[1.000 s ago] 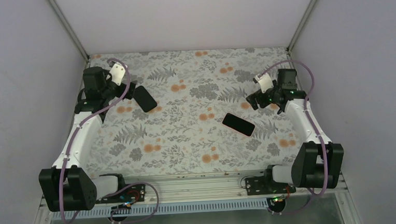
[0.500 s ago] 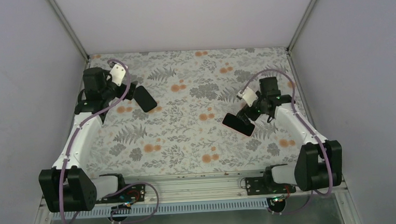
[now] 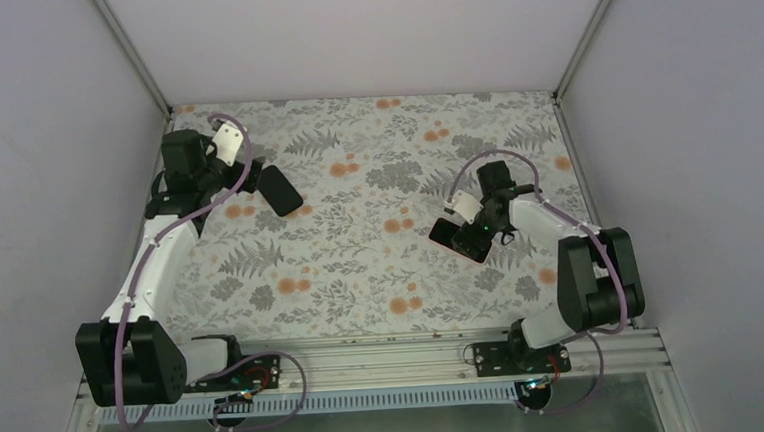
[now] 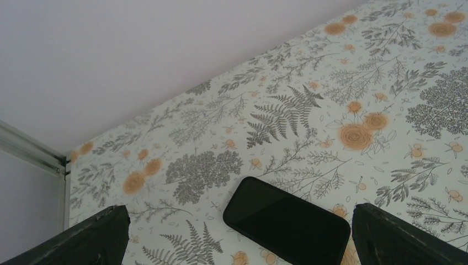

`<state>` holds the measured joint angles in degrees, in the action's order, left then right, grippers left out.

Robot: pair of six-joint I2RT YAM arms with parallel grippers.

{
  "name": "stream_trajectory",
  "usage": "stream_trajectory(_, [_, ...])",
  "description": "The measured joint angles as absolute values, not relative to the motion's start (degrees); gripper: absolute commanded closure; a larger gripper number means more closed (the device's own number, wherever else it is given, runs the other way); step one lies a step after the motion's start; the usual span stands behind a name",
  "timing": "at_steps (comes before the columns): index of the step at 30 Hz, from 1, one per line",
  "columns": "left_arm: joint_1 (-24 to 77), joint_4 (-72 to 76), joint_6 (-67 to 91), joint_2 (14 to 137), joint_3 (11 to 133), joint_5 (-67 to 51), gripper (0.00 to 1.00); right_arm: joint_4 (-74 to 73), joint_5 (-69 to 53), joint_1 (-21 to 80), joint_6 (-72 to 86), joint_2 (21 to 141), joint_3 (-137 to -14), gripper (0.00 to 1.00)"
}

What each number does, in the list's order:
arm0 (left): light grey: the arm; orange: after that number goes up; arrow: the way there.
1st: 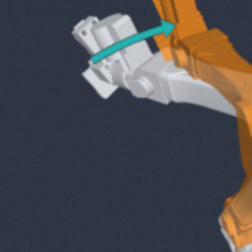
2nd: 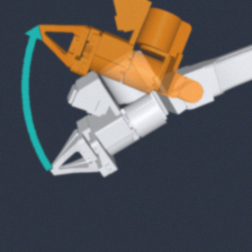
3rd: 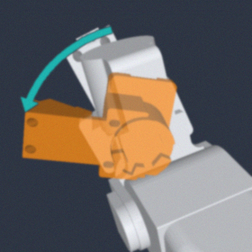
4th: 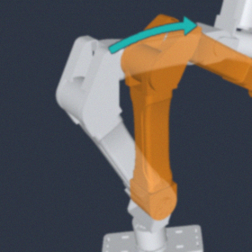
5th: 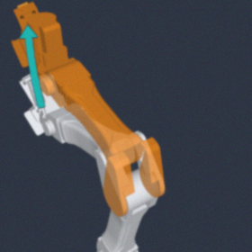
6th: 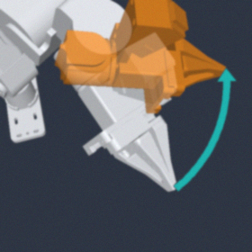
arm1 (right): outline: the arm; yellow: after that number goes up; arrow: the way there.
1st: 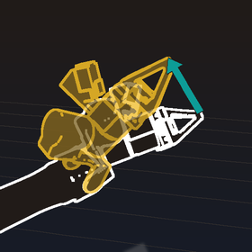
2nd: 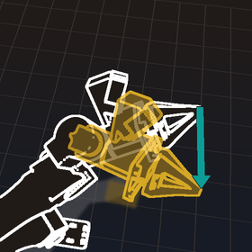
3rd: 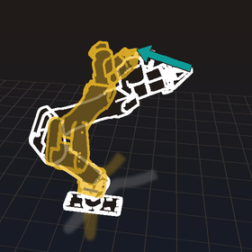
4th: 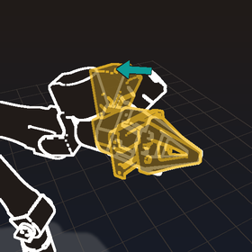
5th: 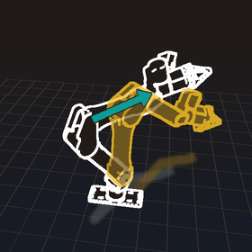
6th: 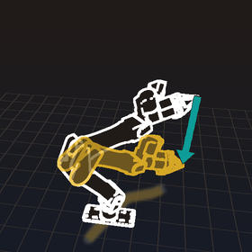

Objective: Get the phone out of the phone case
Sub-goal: Pick up the phone at the center of the board.

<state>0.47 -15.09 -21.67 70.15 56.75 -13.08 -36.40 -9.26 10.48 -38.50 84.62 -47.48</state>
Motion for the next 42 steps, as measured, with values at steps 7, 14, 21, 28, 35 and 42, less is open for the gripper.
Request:
stream_trajectory(7, [0.5, -15.1, -21.7, 70.2, 56.8, -13.1, 0.0, -35.8, -8.7, 11.0, -40.5, 89.4, -47.4, 0.0])
stream_trajectory(14, [0.4, -15.1, -21.7, 70.3, 56.8, -13.1, 0.0, -35.7, -8.1, 12.1, -42.2, 90.4, -46.9, 0.01])
stream_trajectory(21, [0.4, -15.2, -22.1, 71.0, 56.8, -13.9, 0.0, -35.5, -7.6, 12.1, -42.5, 90.2, -46.5, 0.07])
stream_trajectory(28, [0.5, -19.6, -25.5, 74.0, 59.4, -19.8, 0.0, -34.8, -7.6, 12.1, -43.7, 89.1, -45.3, 0.2])
stream_trajectory(35, [2.6, -31.7, -32.0, 82.9, 71.6, -25.6, 0.0, -35.4, -7.4, 12.1, -45.0, 89.3, -46.0, 0.3])
stream_trajectory(42, [9.1, -45.7, -36.6, 95.1, 83.9, -33.6, 0.0, -36.4, -6.0, 12.3, -45.5, 89.4, -47.2, 0.35])
